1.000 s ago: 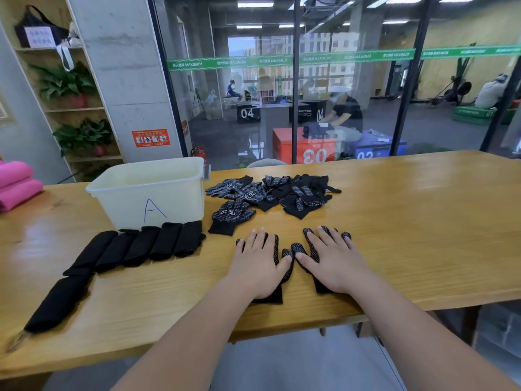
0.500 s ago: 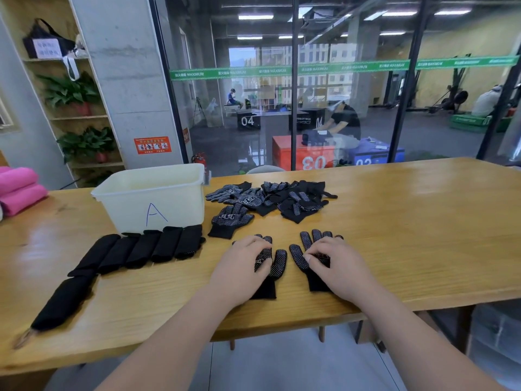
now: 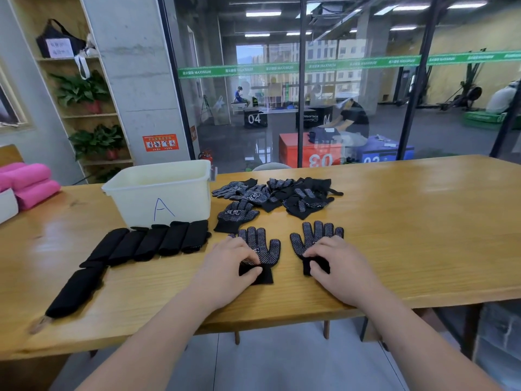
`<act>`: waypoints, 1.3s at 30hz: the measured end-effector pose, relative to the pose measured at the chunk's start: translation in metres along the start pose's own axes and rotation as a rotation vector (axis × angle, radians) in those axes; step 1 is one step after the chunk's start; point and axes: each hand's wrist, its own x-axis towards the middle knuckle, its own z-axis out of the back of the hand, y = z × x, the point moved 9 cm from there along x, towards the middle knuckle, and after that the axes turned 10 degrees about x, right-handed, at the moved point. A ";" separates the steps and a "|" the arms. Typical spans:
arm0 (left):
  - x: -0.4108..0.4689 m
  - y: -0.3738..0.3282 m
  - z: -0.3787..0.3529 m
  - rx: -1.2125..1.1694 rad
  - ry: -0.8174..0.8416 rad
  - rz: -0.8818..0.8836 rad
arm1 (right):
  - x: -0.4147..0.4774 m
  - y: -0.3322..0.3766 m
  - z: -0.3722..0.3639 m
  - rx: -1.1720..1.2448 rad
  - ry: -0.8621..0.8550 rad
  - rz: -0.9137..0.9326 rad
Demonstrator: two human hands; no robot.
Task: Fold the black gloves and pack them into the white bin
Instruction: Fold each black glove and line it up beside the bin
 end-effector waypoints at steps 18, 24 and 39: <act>0.038 -0.032 -0.004 -0.506 -0.055 0.297 | 0.003 -0.003 0.005 0.288 -0.007 -0.020; 0.050 -0.064 -0.036 -0.447 0.126 0.152 | 0.003 -0.013 -0.005 0.270 0.050 -0.021; 0.049 -0.027 -0.027 -0.032 -0.118 -0.031 | 0.014 -0.032 0.013 0.613 -0.082 -0.193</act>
